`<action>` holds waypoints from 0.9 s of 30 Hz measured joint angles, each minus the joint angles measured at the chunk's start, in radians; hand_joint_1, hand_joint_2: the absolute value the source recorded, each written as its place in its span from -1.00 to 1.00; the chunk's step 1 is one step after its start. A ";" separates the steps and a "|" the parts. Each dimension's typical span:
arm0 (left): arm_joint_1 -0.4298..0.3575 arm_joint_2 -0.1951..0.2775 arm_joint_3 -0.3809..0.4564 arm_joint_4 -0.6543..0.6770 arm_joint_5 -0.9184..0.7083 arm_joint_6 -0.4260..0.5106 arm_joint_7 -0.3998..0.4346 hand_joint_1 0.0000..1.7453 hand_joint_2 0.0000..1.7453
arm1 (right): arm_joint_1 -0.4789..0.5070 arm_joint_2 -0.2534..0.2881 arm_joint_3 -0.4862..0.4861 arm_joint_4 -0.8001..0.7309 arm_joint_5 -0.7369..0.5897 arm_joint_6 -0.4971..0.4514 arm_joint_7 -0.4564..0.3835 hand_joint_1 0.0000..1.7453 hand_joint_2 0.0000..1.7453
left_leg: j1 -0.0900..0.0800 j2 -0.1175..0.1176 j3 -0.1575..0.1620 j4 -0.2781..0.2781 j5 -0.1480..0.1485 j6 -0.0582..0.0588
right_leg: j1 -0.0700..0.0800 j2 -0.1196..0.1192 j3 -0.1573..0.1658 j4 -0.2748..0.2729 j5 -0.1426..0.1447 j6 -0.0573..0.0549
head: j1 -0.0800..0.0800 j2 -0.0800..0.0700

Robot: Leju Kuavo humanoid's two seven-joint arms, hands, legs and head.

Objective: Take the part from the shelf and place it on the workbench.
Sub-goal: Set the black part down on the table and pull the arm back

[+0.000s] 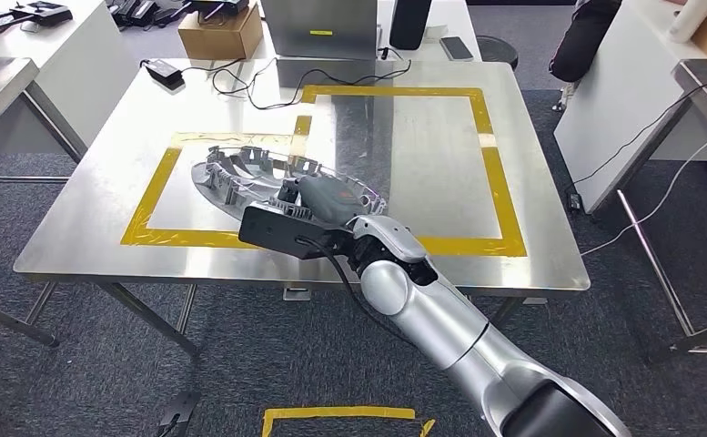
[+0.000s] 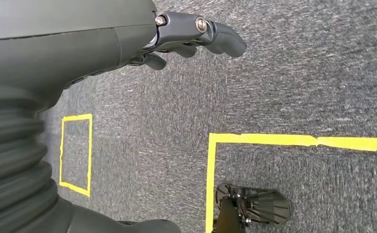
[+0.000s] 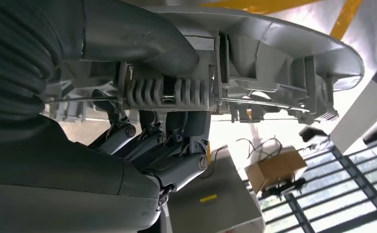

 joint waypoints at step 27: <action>-0.003 -0.008 -0.001 0.001 -0.015 0.016 0.010 -1.00 1.00 | -0.083 0.052 0.093 0.259 0.062 0.009 0.305 1.00 1.00 | -0.001 -0.001 0.001 0.001 0.000 0.001 | -0.001 0.000 0.003 -0.004 0.002 0.003 | 0.000 0.000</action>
